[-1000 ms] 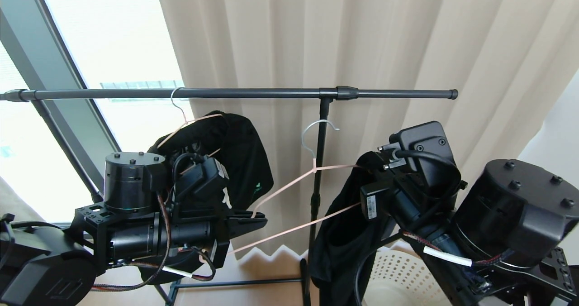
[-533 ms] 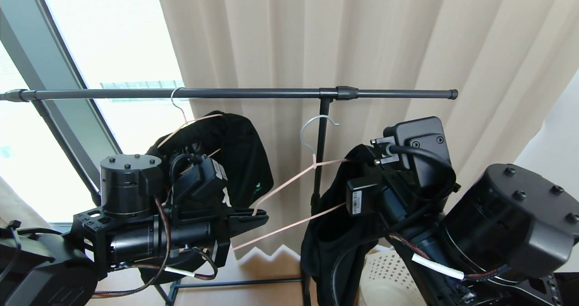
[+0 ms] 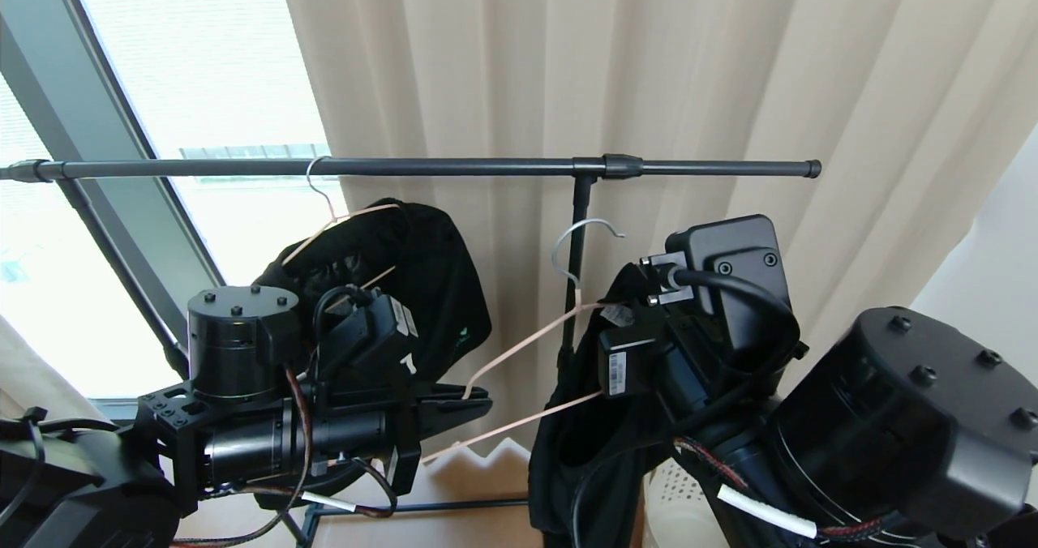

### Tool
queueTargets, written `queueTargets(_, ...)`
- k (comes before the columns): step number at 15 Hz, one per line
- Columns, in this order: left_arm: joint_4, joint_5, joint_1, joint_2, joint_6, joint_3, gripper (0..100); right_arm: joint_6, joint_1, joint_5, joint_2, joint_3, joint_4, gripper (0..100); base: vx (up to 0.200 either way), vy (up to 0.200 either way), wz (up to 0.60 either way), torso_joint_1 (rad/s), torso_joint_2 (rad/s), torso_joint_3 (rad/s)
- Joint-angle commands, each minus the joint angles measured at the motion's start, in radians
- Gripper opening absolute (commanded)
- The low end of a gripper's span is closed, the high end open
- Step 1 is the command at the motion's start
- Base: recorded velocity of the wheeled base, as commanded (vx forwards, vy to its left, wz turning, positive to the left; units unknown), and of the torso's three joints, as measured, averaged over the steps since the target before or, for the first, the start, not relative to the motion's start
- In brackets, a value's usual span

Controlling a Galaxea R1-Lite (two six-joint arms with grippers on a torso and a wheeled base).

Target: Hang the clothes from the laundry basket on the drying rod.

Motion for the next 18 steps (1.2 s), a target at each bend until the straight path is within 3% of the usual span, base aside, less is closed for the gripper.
queueTargets(1, 0.0, 0.0, -0.001, 0.003, 0.0, -0.002, 0, 0.0, 0.03, -0.005, -0.001, -0.002, -0.001, 0, 0.0, 0.0, 0.0, 0.0, 0.0, 0.0)
queueTargets(7, -0.014, 0.0, -0.001, -0.003, 0.0, 0.003, 0, 0.0, 0.024, -0.03, -0.023, -0.016, -0.003, 0, 0.0, 0.0, 0.0, 0.0, 0.0, 0.0)
queueTargets(8, -0.028, 0.0, -0.001, -0.003, 0.0, 0.015, 0, -0.002, 0.004, -0.03, -0.032, -0.014, -0.003, 100, 0.0, 0.0, 0.0, 0.0, 0.0, 0.0)
queueTargets(12, -0.072, 0.001, -0.001, -0.005, 0.0, 0.037, 0, -0.006, -0.087, -0.028, -0.081, -0.027, 0.004, 100, 0.0, 0.0, 0.0, 0.0, 0.0, 0.0)
queueTargets(18, -0.072, 0.0, -0.018, -0.032, -0.002, 0.041, 0, -0.006, -0.085, -0.028, -0.078, -0.027, 0.005, 100, 0.0, 0.0, 0.0, 0.0, 0.0, 0.0)
